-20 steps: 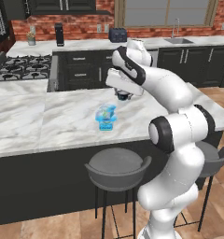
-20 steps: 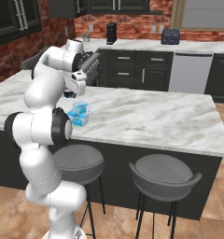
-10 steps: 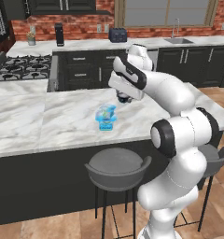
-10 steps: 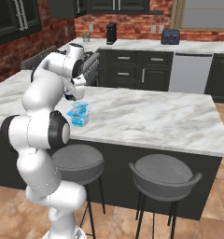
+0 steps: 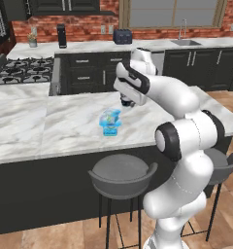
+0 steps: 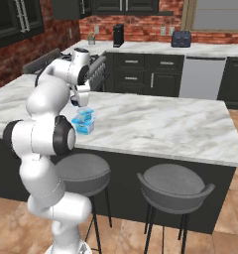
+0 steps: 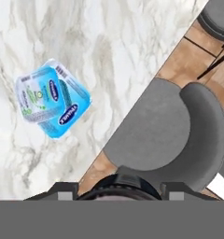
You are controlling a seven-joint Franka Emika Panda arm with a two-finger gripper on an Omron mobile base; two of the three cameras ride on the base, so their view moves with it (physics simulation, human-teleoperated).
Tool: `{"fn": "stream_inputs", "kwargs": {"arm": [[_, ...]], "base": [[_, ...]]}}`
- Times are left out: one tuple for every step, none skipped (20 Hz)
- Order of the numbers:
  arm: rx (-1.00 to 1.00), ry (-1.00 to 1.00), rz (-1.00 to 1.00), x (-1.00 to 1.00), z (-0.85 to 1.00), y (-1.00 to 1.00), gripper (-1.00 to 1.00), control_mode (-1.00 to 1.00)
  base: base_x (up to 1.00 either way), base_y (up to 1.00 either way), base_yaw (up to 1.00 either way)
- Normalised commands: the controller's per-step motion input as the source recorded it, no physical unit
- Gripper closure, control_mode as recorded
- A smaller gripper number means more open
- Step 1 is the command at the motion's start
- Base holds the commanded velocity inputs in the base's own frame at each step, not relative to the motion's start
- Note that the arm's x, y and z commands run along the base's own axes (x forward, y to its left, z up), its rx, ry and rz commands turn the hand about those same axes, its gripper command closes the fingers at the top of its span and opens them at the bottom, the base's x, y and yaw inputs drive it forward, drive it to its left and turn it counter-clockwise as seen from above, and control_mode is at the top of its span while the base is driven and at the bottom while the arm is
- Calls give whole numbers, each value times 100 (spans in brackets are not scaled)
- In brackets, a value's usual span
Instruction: Stack the yogurt containers by placing the smaller containers on top of the larger containers.
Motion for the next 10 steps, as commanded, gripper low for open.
{"fn": "stream_inputs", "kwargs": {"arm": [[0, 0, -15, 26, -4, 0, 100, -100], [0, 0, -14, 22, -5, 0, 100, -100], [0, 0, -14, 26, -8, 0, 100, -100], [0, 0, -14, 26, -6, 0, 100, -100], [0, -1, -14, 25, -6, 0, 100, -100], [0, 0, -13, 24, -8, 0, 100, -100], [0, 0, -12, 23, -10, 0, 100, -100], [0, 0, -11, 22, -10, 0, 100, -100], [0, 0, -11, 22, -11, 0, 100, -100], [0, -1, -11, 23, -11, 0, 100, -100]], "base": [[0, 0, 0], [0, 0, 0], [0, 0, 0], [0, 0, 0], [0, 0, 0], [0, 0, 0], [0, 0, 0], [0, 0, 0], [0, 0, 0], [0, 0, 0]]}}
